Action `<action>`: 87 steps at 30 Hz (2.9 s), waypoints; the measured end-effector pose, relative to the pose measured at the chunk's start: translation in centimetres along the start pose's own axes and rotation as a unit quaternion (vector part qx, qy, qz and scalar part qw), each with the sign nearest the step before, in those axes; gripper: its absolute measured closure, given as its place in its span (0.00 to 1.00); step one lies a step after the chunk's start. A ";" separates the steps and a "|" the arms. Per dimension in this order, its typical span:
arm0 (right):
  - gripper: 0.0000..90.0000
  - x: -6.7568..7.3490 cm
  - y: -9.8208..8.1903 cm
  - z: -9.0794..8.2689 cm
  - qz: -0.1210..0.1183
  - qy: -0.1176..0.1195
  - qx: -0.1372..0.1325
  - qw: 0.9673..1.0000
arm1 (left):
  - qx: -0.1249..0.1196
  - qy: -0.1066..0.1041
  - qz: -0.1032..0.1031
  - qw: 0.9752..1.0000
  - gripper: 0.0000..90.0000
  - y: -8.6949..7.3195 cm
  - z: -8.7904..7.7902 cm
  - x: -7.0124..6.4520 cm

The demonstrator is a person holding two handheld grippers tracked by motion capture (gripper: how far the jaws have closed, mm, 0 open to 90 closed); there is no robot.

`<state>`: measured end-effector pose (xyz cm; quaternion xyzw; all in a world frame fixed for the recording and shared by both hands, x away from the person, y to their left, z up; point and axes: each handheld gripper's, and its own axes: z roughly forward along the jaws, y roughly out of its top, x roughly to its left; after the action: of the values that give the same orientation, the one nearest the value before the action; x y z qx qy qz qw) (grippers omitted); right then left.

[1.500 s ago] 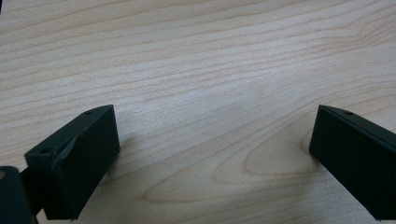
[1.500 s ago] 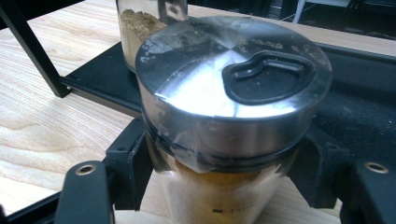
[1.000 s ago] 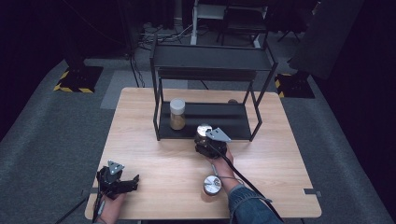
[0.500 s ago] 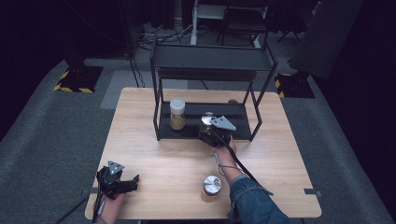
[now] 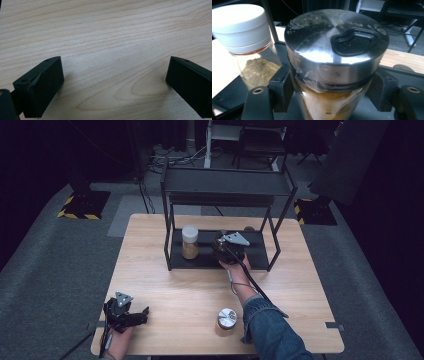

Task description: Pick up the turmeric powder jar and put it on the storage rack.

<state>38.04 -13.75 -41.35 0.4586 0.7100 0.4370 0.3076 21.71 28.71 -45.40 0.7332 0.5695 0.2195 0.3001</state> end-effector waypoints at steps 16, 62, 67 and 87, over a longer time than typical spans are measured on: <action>0.34 0.1 -1.1 2.6 -0.012 0.010 0.006 1.000 | 0.001 -0.002 0.002 1.000 0.01 0.1 0.1 0.0; 0.04 -1.7 -0.4 -4.3 0.007 0.034 -0.004 0.999 | 0.001 -0.002 0.001 1.000 0.01 0.1 0.1 -0.1; 0.04 -2.6 -0.6 -6.9 0.019 0.033 -0.011 0.999 | 0.000 -0.001 0.001 1.000 0.01 0.1 0.1 -0.1; 0.04 -5.0 -3.6 -14.5 0.026 0.026 -0.033 0.999 | 0.001 0.000 0.000 1.000 0.01 0.1 0.1 -0.1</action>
<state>26.51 -23.92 -38.18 0.4549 0.6907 0.4801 0.2926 21.80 28.53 -45.39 0.7334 0.5695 0.2188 0.2998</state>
